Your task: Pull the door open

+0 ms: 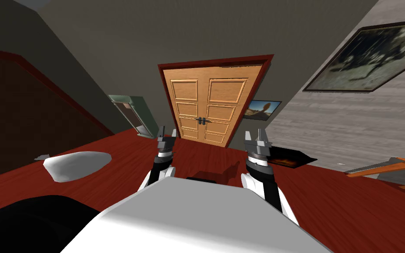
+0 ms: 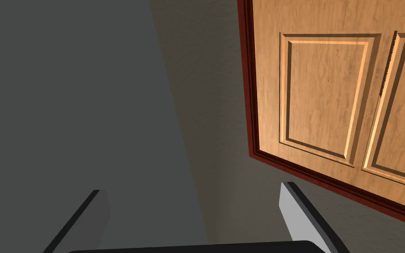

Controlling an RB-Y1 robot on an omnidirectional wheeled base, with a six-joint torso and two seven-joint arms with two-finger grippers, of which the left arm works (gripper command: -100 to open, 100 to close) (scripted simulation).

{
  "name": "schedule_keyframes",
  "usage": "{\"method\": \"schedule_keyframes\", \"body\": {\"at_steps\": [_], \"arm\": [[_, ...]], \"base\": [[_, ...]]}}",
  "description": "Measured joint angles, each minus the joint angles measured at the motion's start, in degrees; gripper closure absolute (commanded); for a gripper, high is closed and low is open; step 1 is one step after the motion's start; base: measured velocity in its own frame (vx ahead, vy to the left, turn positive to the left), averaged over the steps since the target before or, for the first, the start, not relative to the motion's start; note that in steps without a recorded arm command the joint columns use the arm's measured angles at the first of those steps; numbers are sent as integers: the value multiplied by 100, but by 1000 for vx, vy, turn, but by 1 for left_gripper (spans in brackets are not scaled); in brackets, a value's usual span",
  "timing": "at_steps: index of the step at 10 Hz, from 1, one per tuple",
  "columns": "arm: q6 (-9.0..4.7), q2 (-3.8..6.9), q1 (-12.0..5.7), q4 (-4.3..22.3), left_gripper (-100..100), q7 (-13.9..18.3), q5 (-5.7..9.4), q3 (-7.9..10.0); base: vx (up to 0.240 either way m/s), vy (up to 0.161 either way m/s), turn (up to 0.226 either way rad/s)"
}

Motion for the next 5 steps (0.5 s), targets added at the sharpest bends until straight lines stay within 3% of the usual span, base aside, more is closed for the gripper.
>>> {"method": "schedule_keyframes", "body": {"at_steps": [2,5], "arm": [[17,120,-118,264,-100,26,38,46],[149,295,-274,566,-100,91,102,115]], "base": [[170,-24,-75],[140,-22,-53]]}}
